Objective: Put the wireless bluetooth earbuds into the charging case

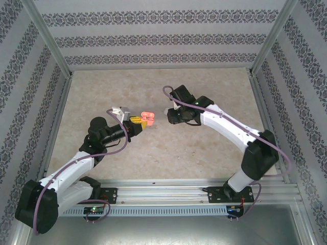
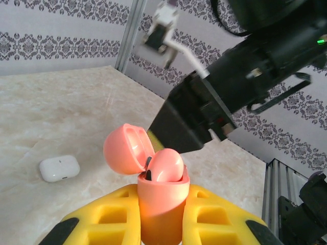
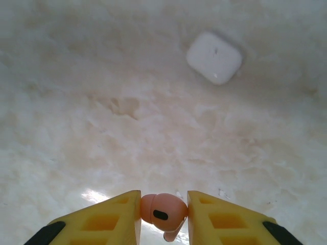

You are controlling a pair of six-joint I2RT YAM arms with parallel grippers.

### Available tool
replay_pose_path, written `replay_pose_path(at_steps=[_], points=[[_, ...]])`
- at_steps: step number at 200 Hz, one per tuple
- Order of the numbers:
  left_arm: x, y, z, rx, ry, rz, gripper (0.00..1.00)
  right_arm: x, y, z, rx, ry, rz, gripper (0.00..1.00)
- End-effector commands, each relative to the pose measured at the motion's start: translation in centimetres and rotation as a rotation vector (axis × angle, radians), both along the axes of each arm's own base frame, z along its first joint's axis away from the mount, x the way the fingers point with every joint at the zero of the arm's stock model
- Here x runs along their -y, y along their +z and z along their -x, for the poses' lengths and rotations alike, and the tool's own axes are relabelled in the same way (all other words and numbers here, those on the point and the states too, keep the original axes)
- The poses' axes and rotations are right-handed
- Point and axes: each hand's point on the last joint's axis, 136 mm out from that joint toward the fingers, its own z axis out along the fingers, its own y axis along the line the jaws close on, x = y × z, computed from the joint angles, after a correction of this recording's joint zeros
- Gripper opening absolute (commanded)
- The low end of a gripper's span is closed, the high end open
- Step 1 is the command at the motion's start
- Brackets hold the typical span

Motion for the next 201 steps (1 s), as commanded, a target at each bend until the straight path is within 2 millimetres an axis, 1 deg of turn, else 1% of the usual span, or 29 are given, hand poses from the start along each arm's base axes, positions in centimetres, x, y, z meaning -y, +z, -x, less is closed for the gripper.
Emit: replay_pose_path(at_steps=[1, 21, 38, 53, 76, 105, 147, 201], points=[[0.8, 3.1, 0.1, 0.089, -0.031, 0.042, 0.00, -0.5, 4.1, -0.4, 0.148, -0.059, -0.087, 0.27], [0.9, 3.6, -0.1, 0.096, -0.031, 0.059, 0.00, -1.7, 7.4, 0.0, 0.251, -0.048, -0.181, 0.27], [1.0, 4.1, -0.2, 0.102, -0.033, 0.069, 0.00, -3.0, 9.8, 0.6, 0.320, -0.034, -0.273, 0.27], [1.1, 4.3, -0.4, 0.102, -0.030, 0.075, 0.00, -4.1, 11.3, 1.2, 0.363, -0.017, -0.337, 0.26], [1.2, 4.5, -0.6, 0.103, -0.022, 0.083, 0.00, -5.4, 12.7, 1.9, 0.401, 0.013, -0.401, 0.26], [1.1, 4.9, -1.0, 0.100, -0.008, 0.120, 0.00, -6.5, 13.1, 2.5, 0.421, 0.036, -0.454, 0.26], [1.4, 5.5, -1.3, 0.096, -0.010, 0.165, 0.00, -7.6, 12.6, 2.6, 0.402, 0.041, -0.488, 0.26], [1.4, 5.7, -1.3, 0.100, -0.009, 0.173, 0.00, -7.6, 11.6, 2.5, 0.388, 0.037, -0.462, 0.26]])
